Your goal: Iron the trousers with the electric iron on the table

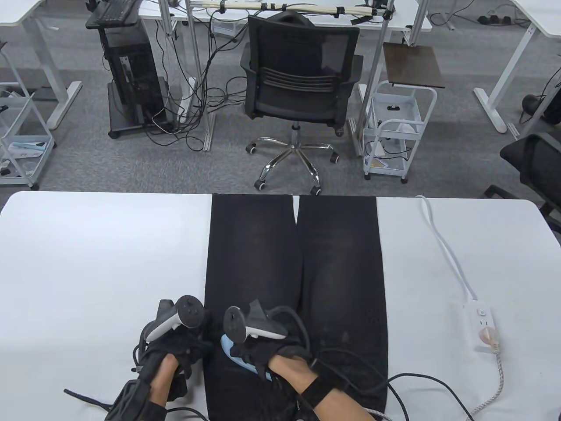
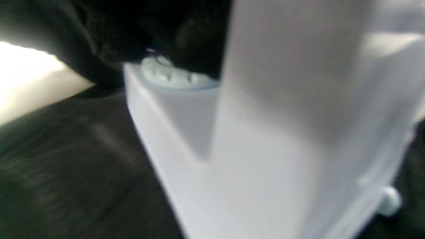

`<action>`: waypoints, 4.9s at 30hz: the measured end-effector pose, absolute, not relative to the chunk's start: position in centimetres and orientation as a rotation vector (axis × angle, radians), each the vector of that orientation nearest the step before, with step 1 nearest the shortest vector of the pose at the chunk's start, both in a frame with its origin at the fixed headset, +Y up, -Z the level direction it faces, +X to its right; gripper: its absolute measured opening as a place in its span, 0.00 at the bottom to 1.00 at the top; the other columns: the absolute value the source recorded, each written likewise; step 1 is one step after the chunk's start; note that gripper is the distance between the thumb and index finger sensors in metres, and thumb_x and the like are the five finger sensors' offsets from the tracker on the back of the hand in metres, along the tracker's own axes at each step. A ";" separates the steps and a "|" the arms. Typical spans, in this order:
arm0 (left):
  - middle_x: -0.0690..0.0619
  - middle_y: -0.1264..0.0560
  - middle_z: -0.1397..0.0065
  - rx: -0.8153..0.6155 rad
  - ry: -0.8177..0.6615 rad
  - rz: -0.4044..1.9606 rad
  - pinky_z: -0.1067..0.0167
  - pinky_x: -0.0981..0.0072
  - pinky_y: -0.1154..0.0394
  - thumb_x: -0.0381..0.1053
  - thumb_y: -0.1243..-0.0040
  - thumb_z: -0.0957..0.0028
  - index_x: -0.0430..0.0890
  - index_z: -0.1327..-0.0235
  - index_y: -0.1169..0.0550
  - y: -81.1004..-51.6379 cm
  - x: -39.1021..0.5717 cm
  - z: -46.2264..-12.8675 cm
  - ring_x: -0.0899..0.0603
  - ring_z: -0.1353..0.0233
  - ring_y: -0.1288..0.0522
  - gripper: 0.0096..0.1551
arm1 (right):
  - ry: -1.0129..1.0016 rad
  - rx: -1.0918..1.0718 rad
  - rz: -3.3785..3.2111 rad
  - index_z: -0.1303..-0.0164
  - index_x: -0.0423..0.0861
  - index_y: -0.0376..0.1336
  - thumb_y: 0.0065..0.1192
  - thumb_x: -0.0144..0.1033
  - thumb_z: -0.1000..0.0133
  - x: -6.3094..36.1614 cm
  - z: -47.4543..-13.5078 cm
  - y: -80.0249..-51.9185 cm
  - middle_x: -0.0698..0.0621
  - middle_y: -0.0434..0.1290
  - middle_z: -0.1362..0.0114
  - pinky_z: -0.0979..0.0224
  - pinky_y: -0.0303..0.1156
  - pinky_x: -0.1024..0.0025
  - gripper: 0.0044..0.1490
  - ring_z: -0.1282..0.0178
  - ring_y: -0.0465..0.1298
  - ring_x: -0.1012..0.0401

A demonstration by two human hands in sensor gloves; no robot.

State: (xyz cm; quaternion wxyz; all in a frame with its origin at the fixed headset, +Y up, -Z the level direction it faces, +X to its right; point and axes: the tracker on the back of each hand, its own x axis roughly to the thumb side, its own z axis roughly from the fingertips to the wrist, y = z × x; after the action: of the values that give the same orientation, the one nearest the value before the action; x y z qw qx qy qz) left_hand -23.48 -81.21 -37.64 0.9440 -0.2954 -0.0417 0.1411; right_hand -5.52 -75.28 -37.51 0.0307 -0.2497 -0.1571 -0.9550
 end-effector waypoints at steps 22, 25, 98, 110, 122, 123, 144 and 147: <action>0.39 0.66 0.13 -0.618 -0.081 0.285 0.30 0.18 0.60 0.55 0.37 0.38 0.47 0.12 0.55 -81.0 -23.5 -37.8 0.24 0.18 0.67 0.53 | -0.593 -0.265 -3.094 0.45 0.37 0.60 0.62 0.56 0.44 -6.3 -49.3 -75.4 0.60 0.77 0.63 0.60 0.83 0.62 0.36 0.72 0.81 0.68; 0.39 0.66 0.13 -0.621 -0.076 0.286 0.30 0.19 0.60 0.55 0.37 0.38 0.47 0.13 0.55 -80.9 -23.5 -37.8 0.24 0.18 0.67 0.53 | -0.608 -0.347 -3.072 0.45 0.37 0.60 0.63 0.56 0.43 -6.0 -46.7 -75.4 0.60 0.77 0.63 0.60 0.83 0.63 0.36 0.72 0.81 0.68; 0.35 0.69 0.15 -0.657 -0.085 0.297 0.31 0.17 0.62 0.51 0.38 0.38 0.44 0.13 0.59 -80.9 -23.0 -36.8 0.23 0.19 0.71 0.54 | -0.545 -0.807 -2.882 0.45 0.37 0.62 0.63 0.57 0.44 -3.4 -32.6 -75.5 0.60 0.77 0.64 0.60 0.83 0.62 0.36 0.73 0.82 0.67; 0.35 0.70 0.15 -0.671 -0.090 0.286 0.31 0.16 0.62 0.50 0.39 0.37 0.43 0.14 0.60 -80.9 -22.9 -36.8 0.23 0.19 0.71 0.54 | -0.486 -0.573 -2.960 0.45 0.37 0.62 0.62 0.57 0.45 -6.6 -43.6 -75.3 0.60 0.78 0.64 0.60 0.83 0.61 0.36 0.72 0.82 0.67; 0.33 0.71 0.16 -0.687 -0.099 0.269 0.31 0.16 0.61 0.49 0.40 0.37 0.42 0.14 0.61 -80.8 -22.6 -36.8 0.22 0.20 0.71 0.54 | -0.486 -0.090 -3.074 0.45 0.37 0.61 0.62 0.57 0.45 -6.4 -52.6 -75.4 0.60 0.77 0.64 0.60 0.83 0.61 0.37 0.72 0.81 0.67; 0.33 0.71 0.16 -0.686 -0.100 0.267 0.31 0.16 0.61 0.49 0.40 0.37 0.42 0.14 0.60 -80.8 -22.5 -36.8 0.22 0.20 0.71 0.54 | -0.485 -0.094 -3.080 0.45 0.37 0.61 0.62 0.57 0.45 -6.4 -52.5 -75.4 0.60 0.77 0.64 0.60 0.83 0.61 0.37 0.72 0.81 0.67; 0.35 0.70 0.15 -0.661 -0.100 0.296 0.31 0.18 0.62 0.50 0.40 0.37 0.42 0.14 0.59 -80.9 -22.7 -36.7 0.24 0.19 0.71 0.54 | -0.658 -0.682 -2.865 0.45 0.36 0.60 0.62 0.55 0.42 -5.1 -33.9 -75.0 0.59 0.77 0.63 0.59 0.83 0.60 0.35 0.72 0.82 0.66; 0.35 0.70 0.15 -0.661 -0.104 0.296 0.31 0.18 0.62 0.50 0.40 0.37 0.42 0.14 0.60 -80.9 -22.7 -36.7 0.23 0.19 0.71 0.54 | -0.688 -0.858 -2.882 0.45 0.36 0.60 0.63 0.55 0.42 -3.9 -31.4 -75.4 0.59 0.77 0.64 0.59 0.82 0.60 0.35 0.72 0.82 0.66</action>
State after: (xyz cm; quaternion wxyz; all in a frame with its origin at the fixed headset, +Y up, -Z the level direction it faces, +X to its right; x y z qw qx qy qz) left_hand -22.72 -80.90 -36.69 0.9338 -0.3232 -0.0510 0.1446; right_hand -3.87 -75.38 -31.39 0.0285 -0.2782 -0.2228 -0.9339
